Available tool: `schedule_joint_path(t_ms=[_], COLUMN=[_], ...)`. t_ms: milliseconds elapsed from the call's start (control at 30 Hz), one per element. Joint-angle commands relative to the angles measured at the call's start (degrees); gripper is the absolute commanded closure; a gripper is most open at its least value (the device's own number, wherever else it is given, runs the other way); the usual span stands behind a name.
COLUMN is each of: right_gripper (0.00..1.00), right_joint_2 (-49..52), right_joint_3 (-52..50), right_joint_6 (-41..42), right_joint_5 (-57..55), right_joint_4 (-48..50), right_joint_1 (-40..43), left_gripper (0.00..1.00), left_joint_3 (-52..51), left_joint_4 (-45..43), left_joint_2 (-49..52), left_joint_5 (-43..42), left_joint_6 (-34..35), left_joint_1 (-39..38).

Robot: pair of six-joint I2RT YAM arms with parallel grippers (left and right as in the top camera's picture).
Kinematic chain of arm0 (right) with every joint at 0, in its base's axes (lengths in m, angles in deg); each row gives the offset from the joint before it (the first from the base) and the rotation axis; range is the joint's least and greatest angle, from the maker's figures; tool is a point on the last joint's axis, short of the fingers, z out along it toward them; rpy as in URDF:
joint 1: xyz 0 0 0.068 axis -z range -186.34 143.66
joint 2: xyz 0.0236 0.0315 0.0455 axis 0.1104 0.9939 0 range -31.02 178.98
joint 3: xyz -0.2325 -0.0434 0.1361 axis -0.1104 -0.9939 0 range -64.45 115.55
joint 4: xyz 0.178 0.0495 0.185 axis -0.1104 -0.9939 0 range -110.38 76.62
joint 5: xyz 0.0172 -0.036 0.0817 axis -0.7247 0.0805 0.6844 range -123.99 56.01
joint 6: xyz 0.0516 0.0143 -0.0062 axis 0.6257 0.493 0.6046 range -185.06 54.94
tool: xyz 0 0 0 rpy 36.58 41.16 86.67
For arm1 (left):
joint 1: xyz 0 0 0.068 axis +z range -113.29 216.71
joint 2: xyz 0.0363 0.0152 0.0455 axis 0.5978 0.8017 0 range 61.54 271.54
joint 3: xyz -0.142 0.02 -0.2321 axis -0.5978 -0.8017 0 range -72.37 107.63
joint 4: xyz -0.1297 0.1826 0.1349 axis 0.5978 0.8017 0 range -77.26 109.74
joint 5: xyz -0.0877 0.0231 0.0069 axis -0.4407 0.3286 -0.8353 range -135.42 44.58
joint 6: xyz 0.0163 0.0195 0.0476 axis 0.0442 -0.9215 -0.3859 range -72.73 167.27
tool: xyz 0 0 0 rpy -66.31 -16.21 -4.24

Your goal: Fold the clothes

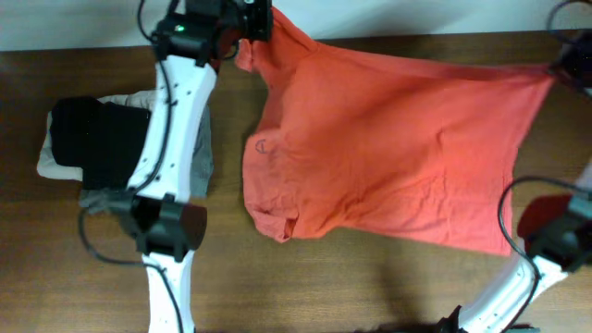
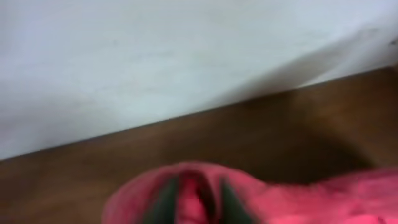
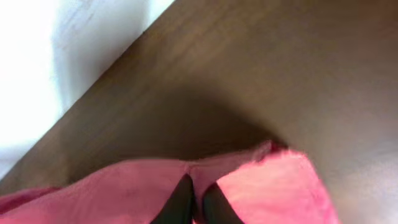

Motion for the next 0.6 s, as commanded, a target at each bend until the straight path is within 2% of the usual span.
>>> schedule_joint_path(t_ms=[0,67,167,300,567], right_gripper=[0.52,0.43,0.37,0.34,0.34], right_joint_2=[3.8,4.8,4.6,2.9,0.1], right_joint_3=[0.4,0.4,0.5,0.5,0.5], right_joint_6=[-1.1,-2.1,-2.2,-2.1,-4.9], right_joint_5=[-0.5,-0.6,-2.0,-1.9,-2.0], right_joint_4=[4.0,4.9,4.9,1.8,-11.1], right_joint_1=[-2.8,-3.3,-3.1,-2.2,-1.5], left_gripper=[0.01,0.01,0.01,0.01,0.01], left_joint_3=[0.3,0.4,1.2,3.5,4.1], left_joint_4=[-3.8,-4.3,-3.2,2.3,17.6], left_joint_2=[4.1,4.5,3.8,1.5,-4.1], left_joint_5=[1.0,2.7,5.8,5.7,5.7], left_joint_6=[-0.7,-0.7,-0.8,-1.4,-7.4], left_joint_1=[0.1,0.1,0.6,1.6,-0.1])
